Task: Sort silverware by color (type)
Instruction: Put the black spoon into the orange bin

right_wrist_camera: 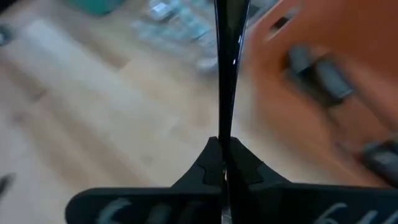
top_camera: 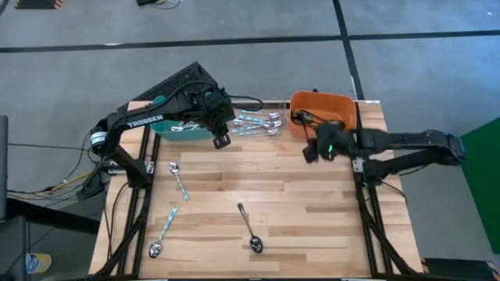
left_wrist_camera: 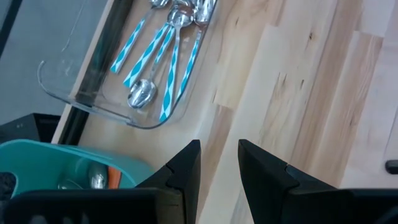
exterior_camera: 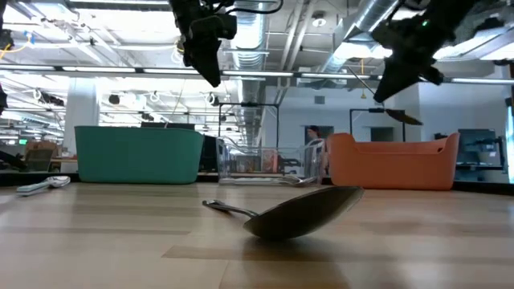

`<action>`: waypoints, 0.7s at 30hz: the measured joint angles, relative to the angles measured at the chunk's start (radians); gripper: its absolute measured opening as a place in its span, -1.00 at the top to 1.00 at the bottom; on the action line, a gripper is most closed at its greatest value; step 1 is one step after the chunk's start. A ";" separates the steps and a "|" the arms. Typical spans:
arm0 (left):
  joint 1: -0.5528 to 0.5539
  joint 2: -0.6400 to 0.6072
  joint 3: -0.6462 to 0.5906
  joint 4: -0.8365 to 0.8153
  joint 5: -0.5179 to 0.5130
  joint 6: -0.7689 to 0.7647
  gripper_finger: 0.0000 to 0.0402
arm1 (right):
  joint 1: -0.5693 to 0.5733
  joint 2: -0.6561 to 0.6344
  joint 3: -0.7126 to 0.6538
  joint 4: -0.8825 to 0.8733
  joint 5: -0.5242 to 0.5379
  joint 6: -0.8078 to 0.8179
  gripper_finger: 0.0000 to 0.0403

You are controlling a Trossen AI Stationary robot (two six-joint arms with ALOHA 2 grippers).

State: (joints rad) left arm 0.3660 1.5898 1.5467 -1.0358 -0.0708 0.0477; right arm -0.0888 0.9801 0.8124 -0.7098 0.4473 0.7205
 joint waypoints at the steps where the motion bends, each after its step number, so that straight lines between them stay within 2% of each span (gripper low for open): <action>1: 0.000 0.000 0.000 -0.003 0.000 -0.006 0.52 | -0.046 -0.006 0.000 0.008 0.000 -0.051 0.94; 8: 0.000 0.000 0.000 -0.014 0.000 -0.011 0.52 | -0.339 -0.019 0.000 0.091 -0.032 -0.332 0.93; 14: 0.005 0.000 0.000 -0.013 -0.006 -0.024 0.52 | -0.516 -0.006 0.001 0.160 -0.057 -0.539 0.93; 21: 0.014 0.000 0.000 -0.013 -0.128 -0.053 0.52 | -0.667 0.059 0.002 0.181 -0.082 -0.755 0.93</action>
State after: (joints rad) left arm 0.3799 1.5898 1.5467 -1.0485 -0.1989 -0.0054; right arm -0.7553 1.0390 0.8139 -0.5289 0.3654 -0.0341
